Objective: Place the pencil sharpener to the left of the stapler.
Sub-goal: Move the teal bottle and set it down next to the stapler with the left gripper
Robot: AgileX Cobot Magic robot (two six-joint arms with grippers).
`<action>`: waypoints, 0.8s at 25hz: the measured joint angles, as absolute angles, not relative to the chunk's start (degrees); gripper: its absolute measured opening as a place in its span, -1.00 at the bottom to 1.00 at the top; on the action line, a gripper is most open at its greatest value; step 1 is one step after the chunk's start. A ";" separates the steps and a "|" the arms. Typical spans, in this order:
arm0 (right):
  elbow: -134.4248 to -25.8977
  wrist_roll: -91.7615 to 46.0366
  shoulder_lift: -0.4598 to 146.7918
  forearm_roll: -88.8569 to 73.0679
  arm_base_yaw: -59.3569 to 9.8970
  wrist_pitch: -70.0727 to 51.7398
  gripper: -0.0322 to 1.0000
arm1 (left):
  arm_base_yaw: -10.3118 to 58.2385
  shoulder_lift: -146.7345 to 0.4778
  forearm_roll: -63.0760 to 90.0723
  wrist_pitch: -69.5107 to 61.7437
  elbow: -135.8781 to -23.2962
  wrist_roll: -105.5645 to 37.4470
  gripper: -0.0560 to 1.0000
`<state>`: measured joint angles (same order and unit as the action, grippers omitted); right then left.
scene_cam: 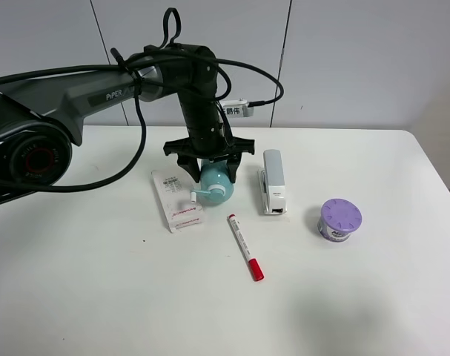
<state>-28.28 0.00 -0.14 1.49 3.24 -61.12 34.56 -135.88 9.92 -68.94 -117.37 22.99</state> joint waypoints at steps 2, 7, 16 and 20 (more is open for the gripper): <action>-28.28 0.00 -0.14 1.49 3.24 -61.12 0.98 | 34.63 -135.88 9.98 -68.97 -117.39 22.73 0.35; -28.28 0.00 -0.14 1.49 3.24 -61.12 0.98 | 34.74 -135.88 9.87 -68.87 -117.39 17.97 0.35; -28.28 0.00 -0.14 1.49 3.24 -61.12 0.98 | 35.21 -135.88 9.87 -67.07 -117.44 -1.12 0.35; -28.28 0.00 -0.14 1.49 3.24 -61.12 0.98 | 35.39 -135.88 9.87 -67.01 -117.44 -13.83 0.35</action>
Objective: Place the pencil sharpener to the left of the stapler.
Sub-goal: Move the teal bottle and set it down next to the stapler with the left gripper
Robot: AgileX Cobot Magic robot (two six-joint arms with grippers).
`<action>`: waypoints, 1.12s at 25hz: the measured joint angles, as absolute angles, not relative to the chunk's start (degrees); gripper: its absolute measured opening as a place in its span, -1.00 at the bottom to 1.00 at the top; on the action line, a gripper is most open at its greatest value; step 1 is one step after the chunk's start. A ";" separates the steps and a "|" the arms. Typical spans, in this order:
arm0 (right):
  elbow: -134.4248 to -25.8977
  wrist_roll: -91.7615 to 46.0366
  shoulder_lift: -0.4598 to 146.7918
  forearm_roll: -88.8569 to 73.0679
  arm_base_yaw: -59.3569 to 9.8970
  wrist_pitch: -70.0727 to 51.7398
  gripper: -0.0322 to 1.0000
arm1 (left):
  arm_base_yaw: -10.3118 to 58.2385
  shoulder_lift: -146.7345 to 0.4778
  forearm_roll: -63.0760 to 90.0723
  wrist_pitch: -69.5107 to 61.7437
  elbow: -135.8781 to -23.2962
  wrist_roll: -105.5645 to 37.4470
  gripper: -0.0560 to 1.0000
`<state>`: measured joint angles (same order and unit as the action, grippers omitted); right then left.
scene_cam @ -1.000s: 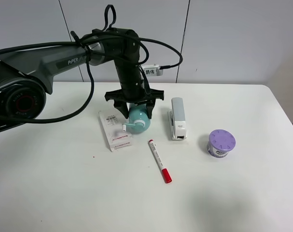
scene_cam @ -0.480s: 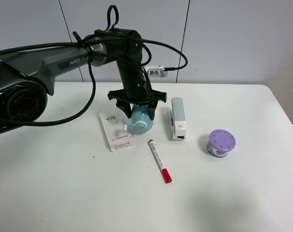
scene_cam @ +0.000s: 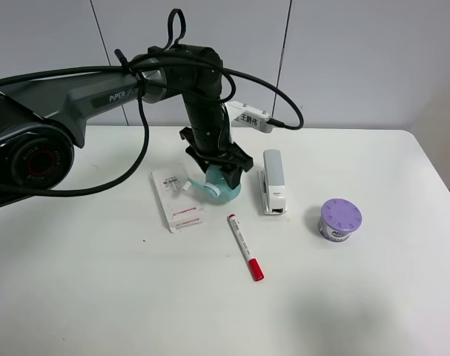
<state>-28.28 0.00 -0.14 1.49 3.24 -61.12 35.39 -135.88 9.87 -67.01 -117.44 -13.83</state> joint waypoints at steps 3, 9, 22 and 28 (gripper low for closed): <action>-28.28 0.00 -0.14 1.49 3.24 -61.12 0.98 | 35.39 -135.88 9.87 -66.48 -117.44 -23.69 0.35; -28.28 0.00 -0.14 1.49 3.24 -61.12 0.98 | 35.39 -135.95 9.87 -63.75 -117.44 -37.99 0.35; -28.28 0.00 -0.14 1.49 3.24 -61.12 0.98 | 36.01 -138.53 9.80 -62.37 -117.44 -42.26 0.35; -28.28 0.00 -0.14 1.49 3.24 -61.12 0.98 | 36.03 -138.53 10.10 -61.56 -117.44 -42.30 0.35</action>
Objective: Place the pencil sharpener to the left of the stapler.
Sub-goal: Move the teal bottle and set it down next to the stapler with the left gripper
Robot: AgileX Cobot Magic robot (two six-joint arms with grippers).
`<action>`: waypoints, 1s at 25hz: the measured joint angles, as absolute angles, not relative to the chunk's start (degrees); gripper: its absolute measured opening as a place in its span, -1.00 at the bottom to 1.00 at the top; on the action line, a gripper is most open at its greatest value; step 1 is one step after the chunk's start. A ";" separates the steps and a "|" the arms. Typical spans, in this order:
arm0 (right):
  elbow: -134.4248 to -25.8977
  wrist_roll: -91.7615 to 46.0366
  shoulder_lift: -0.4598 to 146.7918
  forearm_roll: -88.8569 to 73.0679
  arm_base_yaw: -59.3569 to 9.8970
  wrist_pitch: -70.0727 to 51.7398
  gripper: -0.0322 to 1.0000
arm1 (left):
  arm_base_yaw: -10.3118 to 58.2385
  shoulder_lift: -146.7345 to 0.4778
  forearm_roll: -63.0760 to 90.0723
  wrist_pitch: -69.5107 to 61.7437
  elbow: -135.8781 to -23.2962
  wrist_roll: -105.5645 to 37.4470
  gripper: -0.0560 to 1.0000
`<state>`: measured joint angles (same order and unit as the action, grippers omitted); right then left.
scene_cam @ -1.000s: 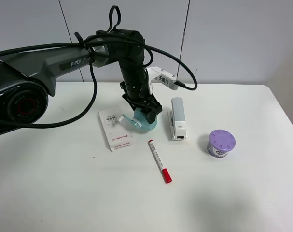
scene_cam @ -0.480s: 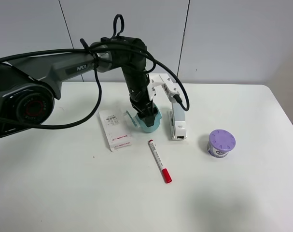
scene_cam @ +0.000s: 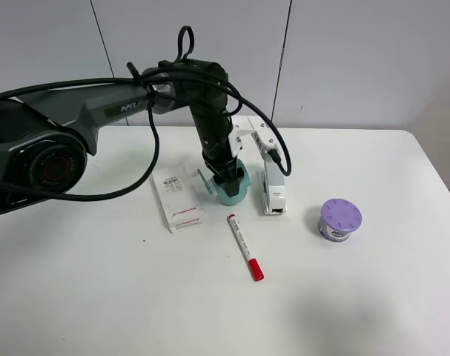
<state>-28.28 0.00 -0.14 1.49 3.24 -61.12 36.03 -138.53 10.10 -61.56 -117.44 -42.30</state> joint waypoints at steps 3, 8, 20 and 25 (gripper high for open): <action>-28.28 0.00 -0.14 1.49 3.24 -61.12 0.98 | 36.03 -138.53 10.15 -60.79 -117.44 -42.30 0.35; -28.28 0.00 -0.14 1.49 3.24 -61.12 0.98 | 36.03 -138.64 10.58 -59.63 -117.44 -42.30 0.78; -28.28 0.00 -0.14 1.49 3.24 -61.12 0.98 | 36.03 -137.28 11.16 -62.62 -117.44 -41.05 0.98; -28.28 0.00 -0.14 1.49 3.24 -61.12 0.98 | 35.41 -130.73 9.92 -63.56 -117.44 -26.90 0.98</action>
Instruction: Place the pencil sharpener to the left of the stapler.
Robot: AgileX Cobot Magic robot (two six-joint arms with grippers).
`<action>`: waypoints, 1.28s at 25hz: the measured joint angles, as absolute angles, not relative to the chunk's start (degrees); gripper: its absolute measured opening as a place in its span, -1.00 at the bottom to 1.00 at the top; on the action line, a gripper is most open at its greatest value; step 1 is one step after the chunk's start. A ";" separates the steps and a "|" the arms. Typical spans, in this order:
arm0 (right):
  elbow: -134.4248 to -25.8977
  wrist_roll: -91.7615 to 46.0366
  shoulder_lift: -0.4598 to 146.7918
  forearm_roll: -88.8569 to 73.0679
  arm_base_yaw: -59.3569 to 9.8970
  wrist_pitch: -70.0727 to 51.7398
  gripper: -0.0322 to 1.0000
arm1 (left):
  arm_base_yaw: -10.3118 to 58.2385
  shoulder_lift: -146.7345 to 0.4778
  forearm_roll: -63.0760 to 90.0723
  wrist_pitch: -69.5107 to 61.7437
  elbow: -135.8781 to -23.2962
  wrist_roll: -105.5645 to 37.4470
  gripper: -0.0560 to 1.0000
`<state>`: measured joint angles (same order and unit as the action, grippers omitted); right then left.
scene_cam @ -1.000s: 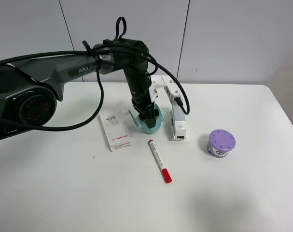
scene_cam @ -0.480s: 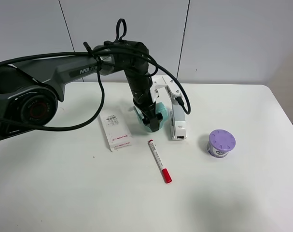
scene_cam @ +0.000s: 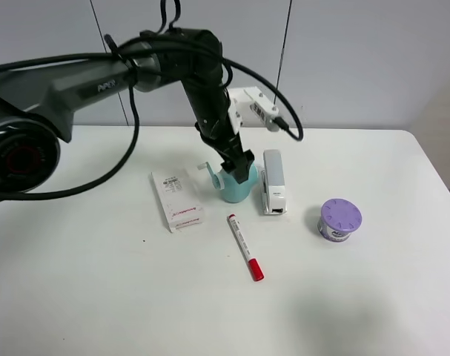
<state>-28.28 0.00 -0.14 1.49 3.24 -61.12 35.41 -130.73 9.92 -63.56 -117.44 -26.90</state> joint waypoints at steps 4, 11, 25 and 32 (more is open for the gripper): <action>-28.28 0.00 -0.14 1.49 3.24 -61.12 0.98 | 31.58 -125.70 8.17 -66.50 -117.44 -9.36 0.98; -28.28 0.00 -0.14 1.49 3.24 -61.12 0.98 | 18.78 -118.17 3.27 -68.50 -117.44 2.87 0.98; -28.28 0.00 -0.14 1.49 3.24 -61.12 0.98 | 4.08 -98.93 -2.35 -69.21 -97.38 3.06 0.98; -28.28 0.00 -0.14 1.49 3.24 -61.12 0.98 | -5.20 -74.90 -3.44 -63.61 -77.93 3.06 0.98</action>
